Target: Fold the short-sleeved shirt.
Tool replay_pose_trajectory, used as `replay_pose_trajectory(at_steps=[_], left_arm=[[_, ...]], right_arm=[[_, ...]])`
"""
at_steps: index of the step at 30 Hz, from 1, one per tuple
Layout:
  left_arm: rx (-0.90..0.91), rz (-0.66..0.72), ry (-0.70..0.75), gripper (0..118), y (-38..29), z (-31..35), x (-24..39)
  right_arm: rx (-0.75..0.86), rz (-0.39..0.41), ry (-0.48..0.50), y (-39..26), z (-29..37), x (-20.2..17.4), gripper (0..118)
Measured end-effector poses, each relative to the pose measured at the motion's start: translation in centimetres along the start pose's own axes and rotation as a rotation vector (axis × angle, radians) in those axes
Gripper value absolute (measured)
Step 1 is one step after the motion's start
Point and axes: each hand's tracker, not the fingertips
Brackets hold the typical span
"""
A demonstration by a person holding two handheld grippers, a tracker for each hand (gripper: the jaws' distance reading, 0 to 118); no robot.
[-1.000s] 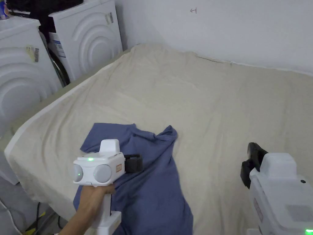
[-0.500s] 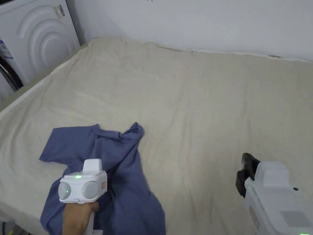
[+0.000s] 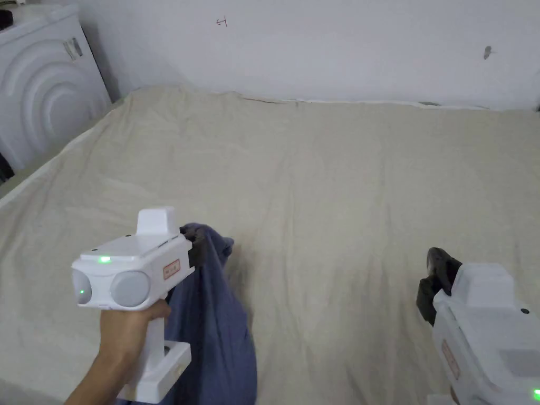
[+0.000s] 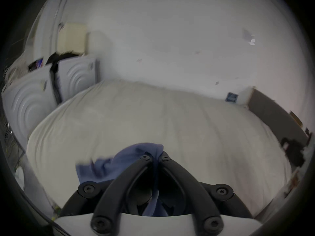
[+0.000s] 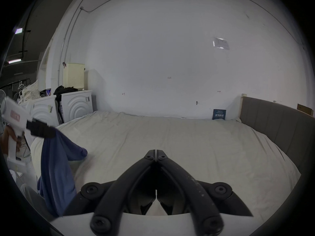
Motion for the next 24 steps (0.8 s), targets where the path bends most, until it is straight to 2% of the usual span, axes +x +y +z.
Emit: replay_pose_trajectory(at_steps=[8, 11, 12, 13, 15, 17, 19, 20, 24], left_arm=[[0.139, -0.088, -0.323, 5, 8.5, -0.1, 13.1], [0.141, -0.144, -0.430, 5, 9.3, -0.5, 18.3], [0.135, -0.166, -0.457, 5, 9.2, -0.9, 20.1], [0.114, -0.212, -0.482, 5, 8.8, -1.3, 21.8], [0.067, -0.259, -0.521, 5, 7.4, -2.3, 24.7], [-0.015, -0.286, -0.558, 5, 5.2, -3.8, 27.2], [-0.091, -0.316, -0.565, 5, 2.4, -5.3, 29.0], [-0.137, -0.341, -0.566, 5, 0.6, -6.5, 29.8], [-0.336, -0.362, -0.538, 5, -5.5, -9.7, 31.4]], right_arm=[[0.032, -0.036, -0.107, 0.2, 3.0, 5.0, 0], [0.037, -0.041, -0.159, 0.2, 4.1, 7.1, 0], [0.039, -0.046, -0.178, 0.2, 2.7, 5.0, 0], [0.040, -0.051, -0.194, 0.2, 2.7, 5.1, 0], [0.042, -0.062, -0.231, 0.3, 4.4, 7.8, 0], [0.038, -0.067, -0.262, 0.1, 4.5, 8.0, 0], [0.031, -0.071, -0.288, -1.0, 6.8, 12.3, 0], [0.023, -0.071, -0.295, -1.3, 7.1, 13.1, 0], [-0.002, -0.070, -0.325, -1.2, 8.1, 14.0, 0]])
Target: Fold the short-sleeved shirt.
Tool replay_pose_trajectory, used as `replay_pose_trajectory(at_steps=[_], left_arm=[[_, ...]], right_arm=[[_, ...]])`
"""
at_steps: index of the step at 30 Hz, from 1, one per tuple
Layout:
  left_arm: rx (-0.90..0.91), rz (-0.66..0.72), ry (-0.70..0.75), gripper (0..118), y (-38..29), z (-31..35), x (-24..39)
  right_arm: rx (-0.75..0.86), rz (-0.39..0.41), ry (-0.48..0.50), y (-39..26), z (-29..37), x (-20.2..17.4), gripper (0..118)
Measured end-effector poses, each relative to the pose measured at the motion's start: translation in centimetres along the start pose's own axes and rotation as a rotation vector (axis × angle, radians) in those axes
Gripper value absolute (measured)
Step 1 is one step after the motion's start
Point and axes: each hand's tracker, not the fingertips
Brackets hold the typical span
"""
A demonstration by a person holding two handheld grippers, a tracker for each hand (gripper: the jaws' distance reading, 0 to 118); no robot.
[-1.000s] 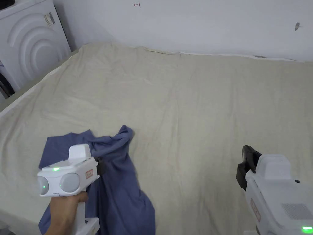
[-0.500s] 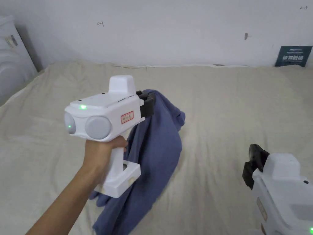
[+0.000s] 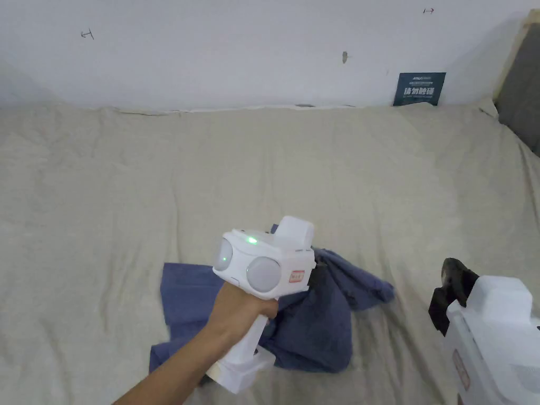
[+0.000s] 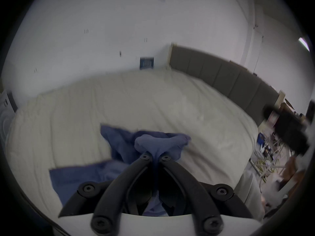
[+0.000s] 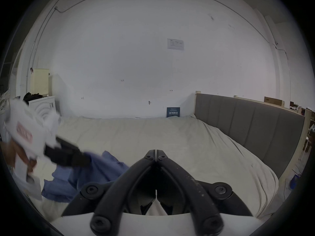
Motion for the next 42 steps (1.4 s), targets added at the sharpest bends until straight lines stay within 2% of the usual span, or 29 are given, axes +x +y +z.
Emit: replay_pose_trajectory(at_steps=[4, 7, 9, 10, 12, 16, 17, 18, 26, 33, 35, 36, 38, 39, 40, 41, 42], left_arm=[[-0.197, 0.010, 0.031, 5, -4.5, -5.4, 0.2], [-0.348, -0.007, 0.108, 6, -7.8, -8.9, 0.1], [-0.227, 0.012, 0.102, 6, -8.1, -8.0, 0.3], [-0.256, 0.061, 0.114, 7, -7.5, -7.6, 0.5], [-0.247, 0.052, 0.104, 16, -7.0, -7.0, 0.4], [-0.119, 0.101, 0.096, 90, -5.4, -3.4, 0.4], [-0.076, 0.119, 0.098, 105, -4.9, -2.3, 0.3], [-0.027, 0.133, 0.112, 113, -4.3, -1.1, 0.3], [0.467, 0.170, 0.287, 114, -1.9, 10.0, -3.1], [0.680, 0.124, 0.534, 114, -4.2, 16.4, -7.1], [0.694, 0.116, 0.596, 111, -5.1, 17.6, -8.1], [0.704, 0.112, 0.611, 105, -5.5, 18.0, -8.5], [0.706, 0.126, 0.621, 78, -6.3, 18.7, -9.3], [0.707, 0.131, 0.621, 59, -6.5, 19.0, -9.7], [0.707, 0.136, 0.616, 22, -6.7, 19.2, -10.1], [0.694, 0.137, 0.610, 1, -6.8, 19.3, -10.5], [0.665, 0.150, 0.605, 0, -7.0, 19.3, -10.7]], right_arm=[[-0.027, -0.005, -0.014, -1.4, -0.7, 1.2, 0], [-0.042, -0.013, -0.012, -1.8, -0.9, 0.9, 0], [-0.047, -0.013, -0.004, -1.9, -1.0, 0.7, 0], [-0.048, -0.010, -0.002, -1.9, -1.0, 0.5, 0], [-0.043, -0.008, 0.003, -1.9, -1.1, 0.3, 0], [-0.028, 0.003, 0.017, -1.2, -1.1, -0.3, 1], [-0.022, 0.004, 0.019, -0.9, -1.0, -0.4, 0], [-0.015, 0.004, 0.020, -0.6, -0.9, -0.6, 1], [0.058, 0.011, 0.034, 2.5, -0.3, -2.1, 1], [0.118, 0.030, 0.038, 5.0, 0.0, -3.3, 1], [0.131, 0.032, 0.042, 5.5, 0.0, -3.7, 1], [0.136, 0.035, 0.044, 5.6, 0.0, -3.8, 1], [0.143, 0.039, 0.049, 5.9, 0.0, -4.2, 1], [0.145, 0.040, 0.053, 5.9, 0.0, -4.3, 1], [0.147, 0.042, 0.055, 6.0, 0.0, -4.5, 1], [0.149, 0.043, 0.056, 6.0, 0.1, -4.7, 1], [0.148, 0.043, 0.058, 6.0, 0.1, -4.9, 1]])
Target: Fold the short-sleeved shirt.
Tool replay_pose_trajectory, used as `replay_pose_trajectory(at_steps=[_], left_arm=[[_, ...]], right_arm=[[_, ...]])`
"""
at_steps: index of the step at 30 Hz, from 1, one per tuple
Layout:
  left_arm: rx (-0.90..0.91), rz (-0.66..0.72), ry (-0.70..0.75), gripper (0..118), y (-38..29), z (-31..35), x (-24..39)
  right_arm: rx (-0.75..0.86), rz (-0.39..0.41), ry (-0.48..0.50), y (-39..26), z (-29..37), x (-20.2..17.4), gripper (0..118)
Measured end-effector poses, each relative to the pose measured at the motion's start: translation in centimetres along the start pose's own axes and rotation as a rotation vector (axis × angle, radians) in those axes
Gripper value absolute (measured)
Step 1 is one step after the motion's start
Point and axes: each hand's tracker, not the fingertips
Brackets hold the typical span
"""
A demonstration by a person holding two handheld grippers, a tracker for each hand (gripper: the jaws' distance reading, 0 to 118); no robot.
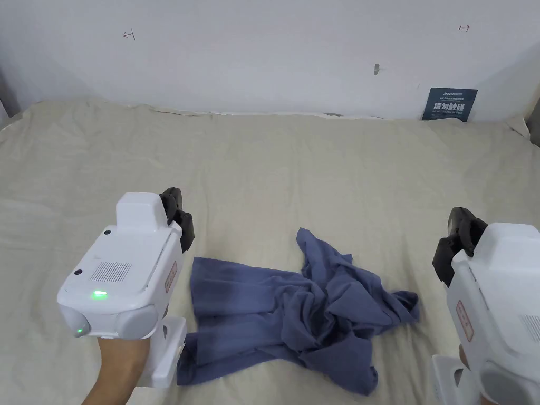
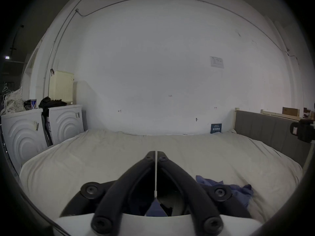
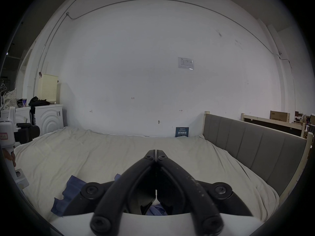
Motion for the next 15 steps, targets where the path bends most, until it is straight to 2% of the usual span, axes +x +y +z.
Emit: replay_pose_trajectory(at_steps=[7, 12, 15], left_arm=[[-0.035, 0.014, 0.026, 0, -0.2, -0.1, -1.1], [-0.352, 0.030, 0.007, 0, -1.5, -1.8, -1.5], [-0.533, 0.080, -0.046, 0, -4.4, -3.4, -2.0]], right_arm=[[-0.012, 0.004, 0.016, -0.3, 0.0, -0.7, 1], [-0.030, 0.003, 0.020, -0.9, -0.2, -0.7, 1], [-0.044, 0.003, 0.023, -1.4, -0.3, -0.7, 1]])
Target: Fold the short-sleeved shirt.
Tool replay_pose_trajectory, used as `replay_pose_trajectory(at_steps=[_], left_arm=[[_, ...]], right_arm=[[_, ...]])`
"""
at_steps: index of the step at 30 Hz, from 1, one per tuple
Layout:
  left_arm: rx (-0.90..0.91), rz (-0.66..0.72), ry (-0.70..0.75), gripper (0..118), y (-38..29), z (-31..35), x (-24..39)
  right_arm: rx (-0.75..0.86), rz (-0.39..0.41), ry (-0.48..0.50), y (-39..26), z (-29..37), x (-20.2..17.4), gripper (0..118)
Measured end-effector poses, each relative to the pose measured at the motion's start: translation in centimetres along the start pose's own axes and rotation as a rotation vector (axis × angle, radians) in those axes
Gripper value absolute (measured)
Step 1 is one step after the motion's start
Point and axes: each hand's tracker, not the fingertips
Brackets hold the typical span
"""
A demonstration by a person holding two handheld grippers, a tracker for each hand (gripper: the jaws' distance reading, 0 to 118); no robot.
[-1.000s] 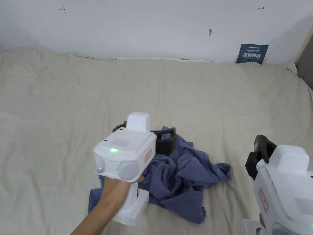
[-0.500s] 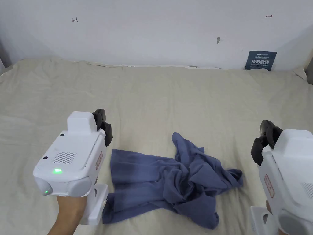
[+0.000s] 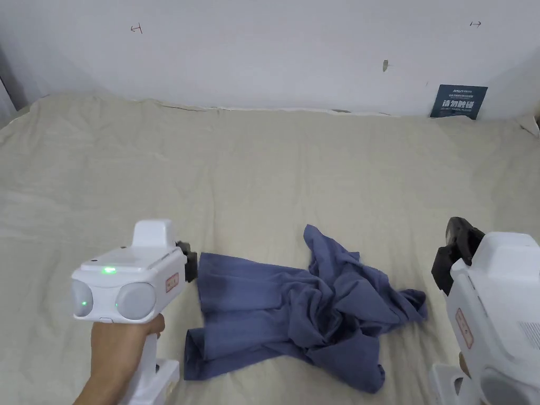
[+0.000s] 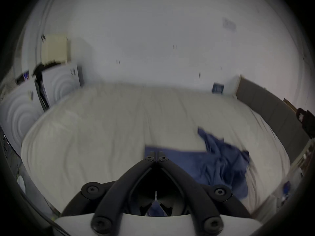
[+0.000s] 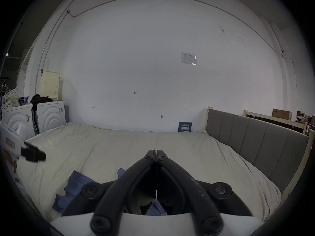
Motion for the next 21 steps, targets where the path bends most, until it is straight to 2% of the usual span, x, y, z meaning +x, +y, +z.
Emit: replay_pose_trajectory(at_steps=[5, 6, 8, 9, 10, 14, 15, 16, 17, 18, 20, 21], left_arm=[[-0.274, 0.076, -0.102, 2, -4.6, -3.1, 0.1], [-0.312, 0.084, -0.104, 9, -5.5, -3.7, 0.3], [-0.336, 0.072, -0.079, 66, -7.7, -5.0, 0.7], [-0.351, 0.062, -0.073, 91, -8.4, -5.4, 0.9], [-0.355, 0.057, -0.050, 108, -9.0, -5.6, 1.1], [-0.358, 0.025, 0.035, 108, -10.3, -5.5, 2.2], [-0.376, 0.019, 0.040, 105, -10.8, -6.0, 2.4], [-0.388, 0.015, 0.033, 85, -11.3, -6.3, 2.5], [-0.396, 0.012, 0.022, 61, -11.6, -6.6, 2.6], [-0.399, 0.014, 0.020, 51, -11.8, -6.8, 2.8], [-0.373, -0.016, 0.050, 44, -11.5, -5.3, 4.1], [-0.372, -0.027, 0.041, 32, -11.4, -5.1, 4.3]], right_arm=[[-0.030, -0.005, 0.004, -1.1, -0.2, 0.1, 1], [-0.038, -0.005, 0.003, -1.2, -0.3, 0.2, 1], [-0.051, -0.008, 0.000, -1.7, -0.3, 0.4, 1], [-0.057, -0.008, -0.002, -1.9, -0.4, 0.6, 1], [-0.064, -0.008, -0.005, -2.1, -0.4, 0.7, 1], [-0.094, -0.012, -0.013, -3.2, -0.6, 1.4, 1], [-0.102, -0.014, -0.015, -3.5, -0.6, 1.6, 1], [-0.110, -0.015, -0.018, -3.7, -0.7, 1.8, 1], [-0.116, -0.018, -0.021, -3.9, -0.7, 1.9, 1], [-0.124, -0.019, -0.023, -4.1, -0.8, 2.1, 1], [-0.139, -0.021, -0.027, -4.6, -1.1, 2.5, 1], [-0.147, -0.019, -0.029, -4.8, -1.3, 2.7, 1]])
